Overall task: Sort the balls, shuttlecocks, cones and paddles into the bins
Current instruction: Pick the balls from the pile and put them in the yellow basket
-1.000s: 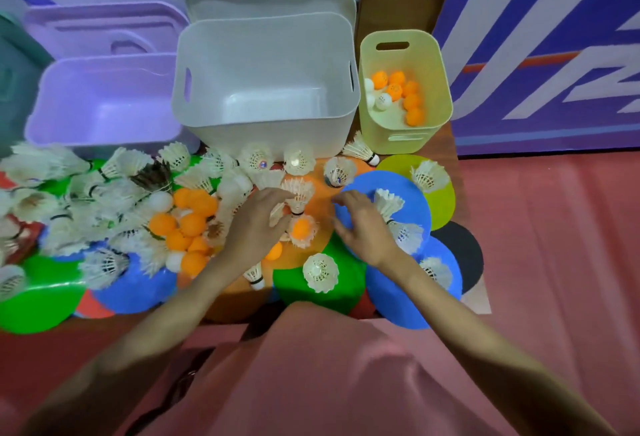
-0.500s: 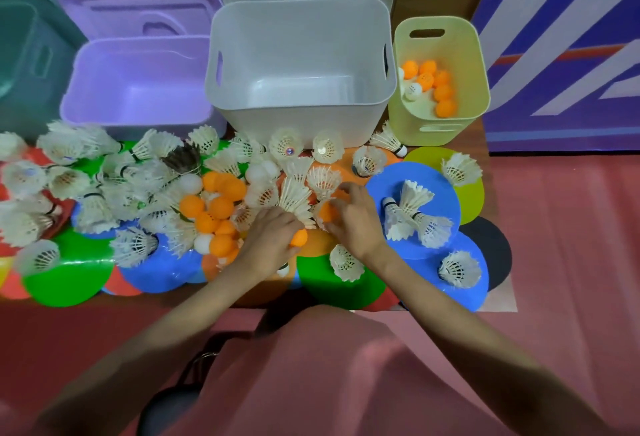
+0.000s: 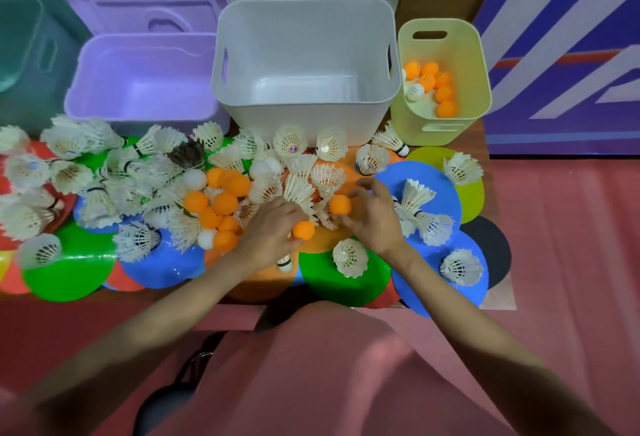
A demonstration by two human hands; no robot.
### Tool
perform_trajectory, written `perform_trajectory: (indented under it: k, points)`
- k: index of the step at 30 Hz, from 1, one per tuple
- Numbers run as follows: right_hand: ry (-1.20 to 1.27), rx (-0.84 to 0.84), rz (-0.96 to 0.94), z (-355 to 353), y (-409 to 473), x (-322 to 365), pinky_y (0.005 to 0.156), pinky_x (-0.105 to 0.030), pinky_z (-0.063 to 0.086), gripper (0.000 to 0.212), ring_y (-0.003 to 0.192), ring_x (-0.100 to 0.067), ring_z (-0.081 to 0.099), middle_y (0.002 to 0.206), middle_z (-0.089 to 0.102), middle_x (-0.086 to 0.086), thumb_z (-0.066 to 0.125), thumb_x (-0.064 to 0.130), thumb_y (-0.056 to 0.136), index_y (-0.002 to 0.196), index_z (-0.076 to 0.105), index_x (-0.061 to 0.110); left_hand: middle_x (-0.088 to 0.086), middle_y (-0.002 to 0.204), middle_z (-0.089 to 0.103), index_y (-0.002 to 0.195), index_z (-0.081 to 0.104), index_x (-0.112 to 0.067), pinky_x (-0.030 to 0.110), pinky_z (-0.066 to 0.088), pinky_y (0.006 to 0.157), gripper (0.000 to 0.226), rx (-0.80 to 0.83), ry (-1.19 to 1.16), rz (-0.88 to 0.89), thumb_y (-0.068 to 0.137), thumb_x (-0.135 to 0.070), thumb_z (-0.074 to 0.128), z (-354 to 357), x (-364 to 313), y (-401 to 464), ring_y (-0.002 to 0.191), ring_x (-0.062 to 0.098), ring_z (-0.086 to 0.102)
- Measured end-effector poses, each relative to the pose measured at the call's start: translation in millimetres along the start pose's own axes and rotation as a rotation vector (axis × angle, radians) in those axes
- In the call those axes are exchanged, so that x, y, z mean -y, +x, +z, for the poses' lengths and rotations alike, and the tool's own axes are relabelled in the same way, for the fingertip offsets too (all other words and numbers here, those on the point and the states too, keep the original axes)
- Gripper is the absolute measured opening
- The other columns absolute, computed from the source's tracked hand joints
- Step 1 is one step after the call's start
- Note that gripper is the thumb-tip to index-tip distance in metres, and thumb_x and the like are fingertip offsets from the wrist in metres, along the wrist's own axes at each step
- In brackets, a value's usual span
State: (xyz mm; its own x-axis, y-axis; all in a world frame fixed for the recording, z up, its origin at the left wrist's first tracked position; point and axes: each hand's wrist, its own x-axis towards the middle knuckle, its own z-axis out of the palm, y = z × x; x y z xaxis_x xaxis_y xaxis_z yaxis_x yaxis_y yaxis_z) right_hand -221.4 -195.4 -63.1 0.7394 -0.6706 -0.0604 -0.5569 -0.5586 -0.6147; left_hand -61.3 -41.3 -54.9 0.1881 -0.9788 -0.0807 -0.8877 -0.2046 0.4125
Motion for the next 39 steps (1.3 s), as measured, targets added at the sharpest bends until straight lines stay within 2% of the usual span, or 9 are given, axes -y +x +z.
perform_trajectory:
  k: [5,9,15,19,21,25,30,34,39]
  points:
    - [0.168,-0.157,0.047,-32.1,-4.0,-13.9,0.086,-0.026,0.040,0.038,0.107,-0.027,0.054,0.114,0.060,-0.013,0.075,0.025,0.079,0.108,0.062,0.005,-0.005,0.109,0.064,0.109,0.068,-0.020,0.028,0.043,0.083,0.035,-0.144,-0.242,-0.064,0.077,-0.030,0.077,-24.4,-12.7,12.6,0.101,0.013,0.054]
    - [0.261,-0.297,0.151,-61.3,0.6,-31.9,0.074,-0.028,0.048,0.031,0.091,-0.018,0.062,0.101,0.068,-0.004,0.073,0.024,0.080,0.105,0.062,0.008,-0.002,0.110,0.064,0.112,0.067,-0.016,0.017,0.041,0.083,0.039,-0.247,-0.283,0.003,0.076,-0.026,0.079,-48.9,-28.7,48.9,0.094,0.006,0.052]
    - [0.273,-0.455,0.186,-116.7,25.8,-53.5,0.070,-0.026,0.048,0.023,0.080,-0.014,0.061,0.091,0.068,-0.005,0.072,0.021,0.080,0.097,0.060,0.011,0.000,0.111,0.066,0.115,0.064,-0.016,0.024,0.049,0.077,0.038,-0.271,-0.292,0.118,0.080,-0.026,0.074,-65.7,-80.0,140.8,0.090,0.012,0.060]
    - [0.249,-0.551,0.203,-153.7,57.5,-66.3,0.072,-0.032,0.052,0.031,0.079,-0.016,0.063,0.095,0.068,-0.004,0.071,0.026,0.079,0.102,0.060,0.008,0.004,0.113,0.066,0.116,0.063,-0.016,0.030,0.048,0.079,0.038,-0.284,-0.225,0.137,0.082,-0.031,0.071,-62.1,-108.1,205.6,0.096,0.019,0.061]
    - [0.228,-0.575,0.209,-167.3,73.0,-70.4,0.070,-0.029,0.049,0.034,0.080,-0.016,0.063,0.098,0.068,-0.006,0.071,0.026,0.079,0.105,0.060,0.006,0.006,0.112,0.066,0.115,0.063,-0.014,0.032,0.048,0.078,0.037,-0.293,-0.184,0.145,0.082,-0.029,0.070,-62.0,-117.8,232.4,0.097,0.022,0.061]
    - [0.173,-0.541,0.246,-181.1,98.7,-77.5,0.070,-0.020,0.041,0.038,0.089,-0.017,0.062,0.107,0.066,-0.009,0.069,0.025,0.084,0.113,0.058,0.004,0.008,0.115,0.065,0.119,0.062,-0.013,0.038,0.050,0.083,0.041,-0.228,-0.092,0.133,0.082,-0.029,0.070,-63.7,-126.1,273.1,0.102,0.025,0.060]
    - [0.165,-0.516,0.218,-173.1,99.4,-79.2,0.071,-0.025,0.048,0.034,0.090,-0.017,0.062,0.110,0.064,-0.010,0.065,0.023,0.087,0.114,0.058,0.004,0.009,0.122,0.062,0.127,0.058,-0.011,0.035,0.048,0.087,0.046,-0.179,-0.064,0.090,0.085,-0.027,0.067,-59.6,-122.0,286.5,0.109,0.025,0.058]
    - [0.106,-0.421,0.130,-149.6,78.1,-75.0,0.074,-0.039,0.053,0.028,0.090,-0.022,0.063,0.108,0.063,-0.011,0.061,0.017,0.087,0.111,0.058,0.003,0.010,0.119,0.063,0.121,0.061,-0.009,0.033,0.045,0.088,0.035,-0.185,-0.095,0.117,0.087,-0.020,0.063,-51.9,-116.3,254.1,0.108,0.025,0.058]
    - [0.065,-0.218,-0.044,-112.1,43.5,-53.7,0.078,-0.039,0.050,0.028,0.098,-0.028,0.058,0.110,0.060,-0.014,0.059,0.010,0.087,0.113,0.057,0.002,0.004,0.112,0.065,0.117,0.063,-0.011,0.029,0.046,0.087,0.030,-0.278,-0.233,0.075,0.087,-0.016,0.062,-52.8,-97.4,168.1,0.101,0.016,0.059]
